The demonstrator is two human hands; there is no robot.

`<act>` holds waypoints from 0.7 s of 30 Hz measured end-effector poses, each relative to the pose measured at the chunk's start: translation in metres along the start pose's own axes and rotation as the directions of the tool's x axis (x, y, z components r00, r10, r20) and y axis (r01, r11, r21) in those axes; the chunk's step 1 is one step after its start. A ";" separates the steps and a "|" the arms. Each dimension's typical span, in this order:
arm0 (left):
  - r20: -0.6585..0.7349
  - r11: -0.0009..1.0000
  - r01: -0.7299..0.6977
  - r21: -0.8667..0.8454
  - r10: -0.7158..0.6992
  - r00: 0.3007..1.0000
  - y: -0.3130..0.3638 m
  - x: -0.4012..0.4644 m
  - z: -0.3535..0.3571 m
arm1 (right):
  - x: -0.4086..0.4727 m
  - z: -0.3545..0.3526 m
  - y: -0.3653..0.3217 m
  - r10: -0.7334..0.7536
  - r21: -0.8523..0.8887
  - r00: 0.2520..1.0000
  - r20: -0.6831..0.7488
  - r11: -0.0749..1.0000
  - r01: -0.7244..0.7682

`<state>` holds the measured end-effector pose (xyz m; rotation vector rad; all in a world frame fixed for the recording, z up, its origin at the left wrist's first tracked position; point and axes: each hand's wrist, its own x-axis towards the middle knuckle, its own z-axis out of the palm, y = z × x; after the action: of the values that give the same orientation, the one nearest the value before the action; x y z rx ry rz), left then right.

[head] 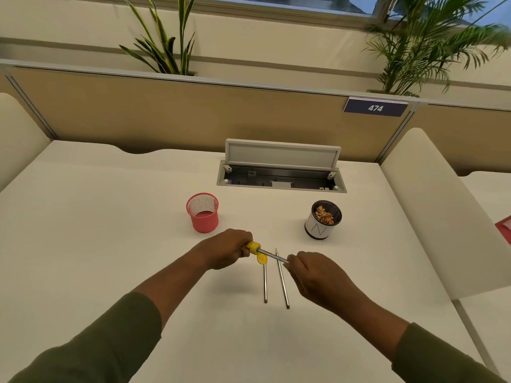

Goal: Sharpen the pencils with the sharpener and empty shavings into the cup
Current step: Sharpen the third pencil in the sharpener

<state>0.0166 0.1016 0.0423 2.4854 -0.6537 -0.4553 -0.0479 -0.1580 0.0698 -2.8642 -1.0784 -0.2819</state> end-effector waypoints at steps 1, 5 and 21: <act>-0.006 1.000 0.003 -0.011 -0.003 1.000 0.001 0.001 0.000 | 0.000 0.002 0.002 -0.009 -0.025 1.000 -0.022 1.000 0.008; -0.047 1.000 0.024 -0.020 -0.024 0.999 0.005 0.001 0.004 | 0.011 -0.001 -0.017 0.309 0.286 0.950 0.041 0.908 -0.307; -0.034 0.999 0.040 -0.004 -0.040 0.999 -0.004 -0.004 0.001 | 0.004 -0.006 -0.007 0.121 0.098 0.991 0.062 0.987 -0.126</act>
<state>0.0149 0.1062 0.0401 2.5014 -0.5903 -0.4281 -0.0499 -0.1511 0.0769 -2.8478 -0.8908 -0.1365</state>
